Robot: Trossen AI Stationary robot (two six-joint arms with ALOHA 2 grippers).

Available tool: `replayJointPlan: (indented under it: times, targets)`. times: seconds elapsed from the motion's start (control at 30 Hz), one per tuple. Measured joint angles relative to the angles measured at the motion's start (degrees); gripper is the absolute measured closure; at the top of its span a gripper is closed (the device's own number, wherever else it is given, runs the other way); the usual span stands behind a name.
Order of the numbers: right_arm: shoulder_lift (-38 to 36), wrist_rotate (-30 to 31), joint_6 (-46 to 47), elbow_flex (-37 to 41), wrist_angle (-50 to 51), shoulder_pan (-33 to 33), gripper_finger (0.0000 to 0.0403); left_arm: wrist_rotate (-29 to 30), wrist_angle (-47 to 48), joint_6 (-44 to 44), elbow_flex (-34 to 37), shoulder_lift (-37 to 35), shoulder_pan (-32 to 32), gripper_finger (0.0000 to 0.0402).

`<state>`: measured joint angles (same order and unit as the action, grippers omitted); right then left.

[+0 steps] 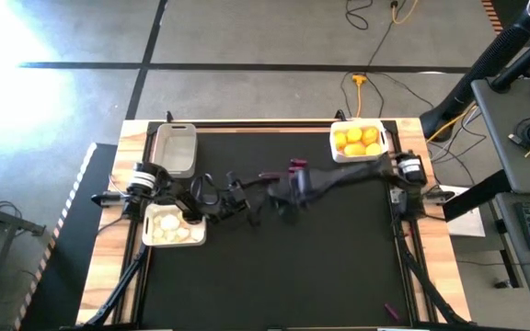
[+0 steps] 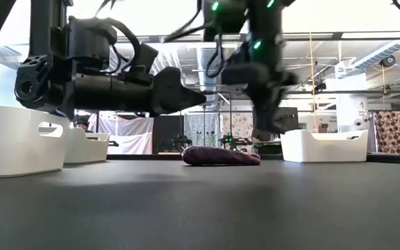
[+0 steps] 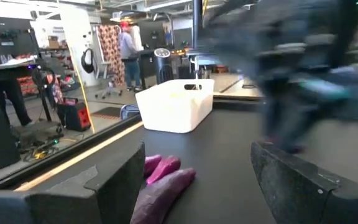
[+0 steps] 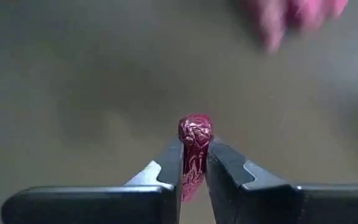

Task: Sort produce into baskets
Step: Move the violet eggplant to the top center of the table

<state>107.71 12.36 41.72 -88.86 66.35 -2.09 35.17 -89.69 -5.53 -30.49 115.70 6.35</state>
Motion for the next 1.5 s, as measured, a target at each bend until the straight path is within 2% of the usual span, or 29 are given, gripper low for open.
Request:
replayJointPlan:
  times: [0.1, 0.23, 0.43, 0.73, 1.07, 1.17, 1.3, 1.4, 1.5]
  targets:
    - [0.08, 2.90, -8.71, 0.53, -5.36, 5.90, 0.0358, 0.32, -0.41, -0.03, 0.52, -0.19, -0.09, 0.0125]
    - [0.14, 3.83, -20.54, 1.15, -15.27, 12.53, 0.0352, 0.38, -0.36, -0.48, 0.67, -0.27, -0.13, 0.0125]
    - [0.15, 3.74, -31.05, 1.29, -22.35, 17.92, 0.0343, 0.43, -0.30, -1.71, 0.96, -0.28, -0.17, 0.0125]
    - [0.15, 3.78, -34.91, 5.13, -23.97, 20.85, 0.0314, 0.45, -0.30, -1.70, 0.99, -0.28, -0.17, 0.0125]
    - [0.19, 6.12, -35.40, 8.63, -28.18, 20.97, 0.0275, 0.45, -0.30, -1.54, 0.99, -0.28, -0.17, 0.0125]
    - [0.12, 4.24, -31.99, 6.64, -23.07, 20.51, 0.0260, 0.45, -0.30, -1.54, 0.99, -0.28, -0.17, 0.0125]
    - [-0.71, -2.90, -26.14, 2.33, -10.50, 18.25, 0.0248, 0.45, -0.30, -1.63, 0.99, -0.31, -0.17, 0.0125]
    - [-1.10, -7.37, -19.80, 1.75, -1.36, 14.04, 0.0246, 0.44, -0.30, -1.65, 0.99, -0.31, -0.17, 0.0125]
    - [-1.10, -10.03, -13.57, 1.81, 7.79, 6.99, 0.0246, 0.45, -0.30, -1.67, 0.99, -0.31, -0.17, 0.0125]
